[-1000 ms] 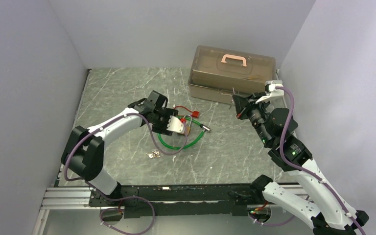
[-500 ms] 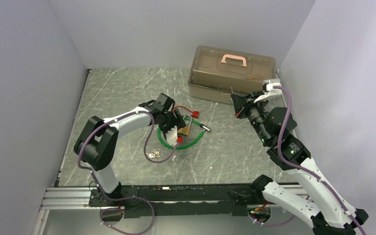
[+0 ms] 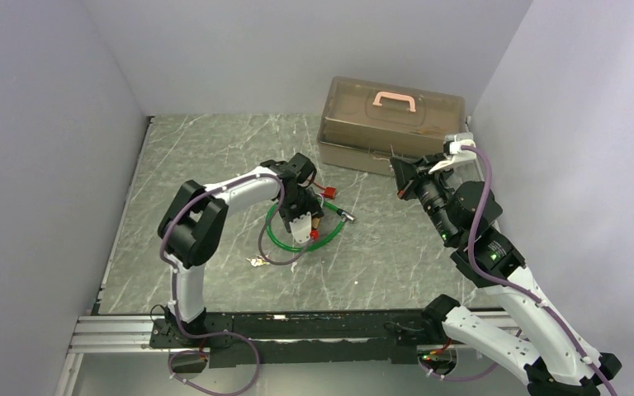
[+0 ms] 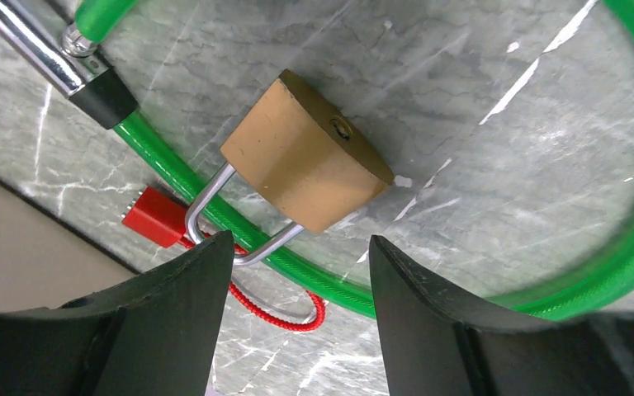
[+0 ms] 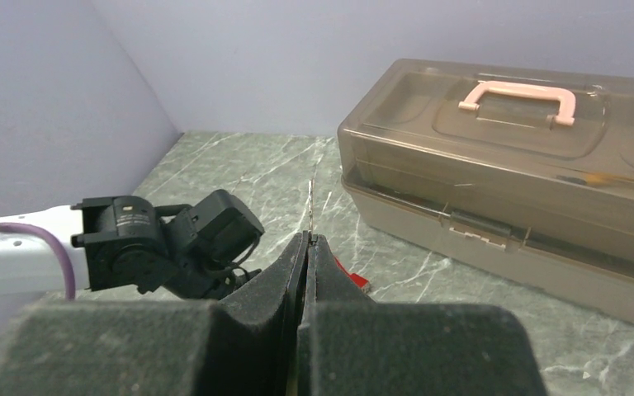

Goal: Unlock with the key

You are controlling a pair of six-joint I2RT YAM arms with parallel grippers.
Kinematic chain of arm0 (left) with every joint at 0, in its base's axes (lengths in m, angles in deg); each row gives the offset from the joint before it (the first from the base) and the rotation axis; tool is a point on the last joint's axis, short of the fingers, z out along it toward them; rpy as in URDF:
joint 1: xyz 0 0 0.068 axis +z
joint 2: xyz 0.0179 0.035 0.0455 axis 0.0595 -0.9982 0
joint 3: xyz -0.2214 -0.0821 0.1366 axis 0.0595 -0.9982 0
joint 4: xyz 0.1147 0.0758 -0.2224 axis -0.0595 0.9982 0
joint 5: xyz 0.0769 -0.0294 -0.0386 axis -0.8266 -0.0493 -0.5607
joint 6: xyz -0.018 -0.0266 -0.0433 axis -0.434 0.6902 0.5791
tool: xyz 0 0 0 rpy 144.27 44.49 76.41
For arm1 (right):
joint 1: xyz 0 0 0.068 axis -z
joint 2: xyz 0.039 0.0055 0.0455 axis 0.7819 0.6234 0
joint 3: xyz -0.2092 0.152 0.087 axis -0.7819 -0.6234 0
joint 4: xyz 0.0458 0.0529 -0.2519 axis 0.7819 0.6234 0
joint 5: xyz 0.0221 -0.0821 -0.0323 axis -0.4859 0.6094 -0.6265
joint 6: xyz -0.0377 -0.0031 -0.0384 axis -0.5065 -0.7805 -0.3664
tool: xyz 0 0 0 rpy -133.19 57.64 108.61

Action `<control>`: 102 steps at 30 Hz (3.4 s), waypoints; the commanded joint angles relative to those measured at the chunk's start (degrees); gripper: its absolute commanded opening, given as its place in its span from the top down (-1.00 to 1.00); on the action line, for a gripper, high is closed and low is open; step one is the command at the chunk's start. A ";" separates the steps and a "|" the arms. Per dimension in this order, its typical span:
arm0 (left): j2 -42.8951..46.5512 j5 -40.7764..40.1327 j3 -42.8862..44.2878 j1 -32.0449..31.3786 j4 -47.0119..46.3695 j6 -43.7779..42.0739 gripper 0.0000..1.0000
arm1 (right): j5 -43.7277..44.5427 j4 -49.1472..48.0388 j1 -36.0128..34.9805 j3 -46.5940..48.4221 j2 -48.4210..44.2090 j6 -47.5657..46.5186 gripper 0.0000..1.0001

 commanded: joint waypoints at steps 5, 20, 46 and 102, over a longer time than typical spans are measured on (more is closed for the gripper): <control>-8.23 -6.79 12.90 -2.09 15.55 -20.56 -0.25 | 0.35 -2.70 0.08 1.47 -1.23 -1.71 1.00; -6.92 -5.34 10.98 -3.96 17.48 -6.70 0.48 | 0.26 -2.72 0.08 1.91 -1.17 -1.89 1.00; -1.31 5.14 12.39 -6.19 17.20 43.01 -0.73 | 0.54 -2.99 0.08 1.59 -0.58 -1.14 1.00; -3.49 5.23 5.01 -6.19 7.98 46.23 0.34 | 0.12 -1.10 0.08 6.04 1.05 -2.39 1.00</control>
